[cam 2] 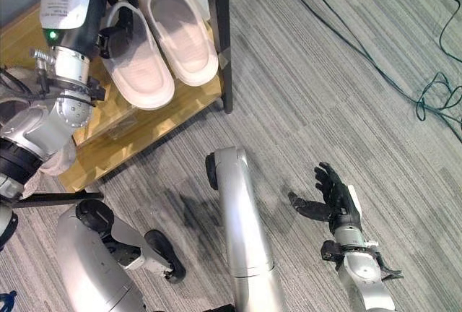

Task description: Arrange the slippers neatly on the shoe rack.

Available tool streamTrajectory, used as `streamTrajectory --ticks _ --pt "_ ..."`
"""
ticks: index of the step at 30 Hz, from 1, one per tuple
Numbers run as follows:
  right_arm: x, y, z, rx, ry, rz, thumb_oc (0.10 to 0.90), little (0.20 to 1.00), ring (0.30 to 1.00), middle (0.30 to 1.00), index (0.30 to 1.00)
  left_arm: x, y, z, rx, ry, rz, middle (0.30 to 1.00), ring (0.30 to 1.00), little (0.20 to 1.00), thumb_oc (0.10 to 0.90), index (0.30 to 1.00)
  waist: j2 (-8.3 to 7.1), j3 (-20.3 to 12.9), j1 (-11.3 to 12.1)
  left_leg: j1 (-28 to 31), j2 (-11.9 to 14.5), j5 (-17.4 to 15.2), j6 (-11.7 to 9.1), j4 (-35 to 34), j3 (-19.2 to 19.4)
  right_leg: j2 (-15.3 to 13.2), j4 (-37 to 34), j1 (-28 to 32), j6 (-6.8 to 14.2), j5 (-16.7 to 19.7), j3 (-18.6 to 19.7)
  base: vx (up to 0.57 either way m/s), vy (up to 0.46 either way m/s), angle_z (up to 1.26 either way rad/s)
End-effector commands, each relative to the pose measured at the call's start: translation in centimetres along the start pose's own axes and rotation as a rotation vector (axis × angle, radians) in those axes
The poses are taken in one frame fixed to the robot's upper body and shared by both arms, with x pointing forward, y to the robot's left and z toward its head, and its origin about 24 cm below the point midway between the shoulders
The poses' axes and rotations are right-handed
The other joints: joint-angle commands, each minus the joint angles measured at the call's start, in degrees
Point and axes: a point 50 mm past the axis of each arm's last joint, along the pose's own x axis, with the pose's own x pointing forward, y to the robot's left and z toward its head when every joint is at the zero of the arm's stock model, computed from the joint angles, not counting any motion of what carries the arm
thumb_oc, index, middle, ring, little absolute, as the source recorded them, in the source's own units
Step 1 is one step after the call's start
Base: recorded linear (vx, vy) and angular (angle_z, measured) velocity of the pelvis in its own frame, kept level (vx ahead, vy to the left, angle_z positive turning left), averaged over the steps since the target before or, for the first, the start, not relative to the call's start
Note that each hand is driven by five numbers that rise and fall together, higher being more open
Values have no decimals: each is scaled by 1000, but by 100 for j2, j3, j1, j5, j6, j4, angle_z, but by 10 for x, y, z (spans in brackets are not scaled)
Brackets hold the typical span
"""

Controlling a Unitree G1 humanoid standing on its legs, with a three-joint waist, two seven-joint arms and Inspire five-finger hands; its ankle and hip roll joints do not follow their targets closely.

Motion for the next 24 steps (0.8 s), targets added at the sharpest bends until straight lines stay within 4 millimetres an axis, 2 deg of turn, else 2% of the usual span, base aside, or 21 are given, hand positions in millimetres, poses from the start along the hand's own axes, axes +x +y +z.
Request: streamTrajectory --ticks 1,7,8,9,10,11,12,13,14,15,24 --pt "1 -7 44 -19 -220 18 800 900 900 900 900 52 60 14 47 -58 240 300 300 300 400 300 -165 -179 -7 -162 -41 570 -262 -765 -475 -738 -96 544 210 -731 405 0 0 0" --pt "2 -5 47 -21 -228 36 800 900 900 900 900 60 63 10 78 -31 221 300 300 300 400 300 -198 -179 -19 -162 -72 551 -287 -761 -463 -733 -88 544 186 -731 426 0 0 0" --pt "2 -4 46 -22 -226 37 800 900 900 900 900 61 63 10 70 -25 219 326 326 326 417 326 -202 -179 -19 -162 -96 541 -291 -757 -461 -735 -93 544 184 -731 428 0 0 0" --pt "2 -4 46 -22 -226 37 800 900 900 900 900 61 63 10 69 -25 219 498 498 498 532 498 -201 -179 -18 -162 -98 540 -292 -758 -461 -736 -93 544 184 -731 428 0 0 0" --pt "1 -4 46 -24 -224 38 800 900 900 900 900 62 63 12 58 -26 224 841 841 841 761 841 -201 -179 -13 -162 -115 527 -306 -751 -449 -750 -92 544 188 -731 431 0 0 0" --pt "1 -4 46 -28 -224 39 800 900 900 900 900 62 62 14 48 -31 227 900 900 900 800 900 -211 -179 -7 -162 -130 514 -314 -735 -439 -753 -81 544 182 -730 439 0 0 0" --pt "1 -4 46 -29 -224 38 800 900 900 900 900 62 62 14 48 -31 227 900 900 900 800 900 -209 -179 -9 -162 -130 513 -315 -733 -439 -754 -78 544 182 -731 440 0 0 0" --pt "11 0 39 -100 -202 17 800 900 900 900 900 63 58 21 19 -31 237 900 900 900 800 900 -161 -179 69 -162 -133 493 -326 -707 -446 -735 -52 544 181 -731 438 0 0 0" --pt "7 0 21 -114 -133 1 800 900 900 900 900 62 55 21 1 -19 246 900 900 900 800 900 -160 -179 58 -162 -181 476 -337 -714 -446 -772 -43 544 181 -732 436 35 -15 0" --pt "6 4 16 -112 -120 8 800 900 900 900 900 61 51 22 -18 -11 248 900 900 900 800 900 -156 -179 66 -162 -194 468 -339 -715 -442 -779 -43 544 184 -732 428 0 0 0" --pt "3 10 8 -113 -94 12 800 900 900 900 900 48 49 28 -85 -45 278 900 900 900 800 900 -125 -179 152 -162 -250 413 -398 -653 -419 -844 24 544 150 -732 400 3 1 1"
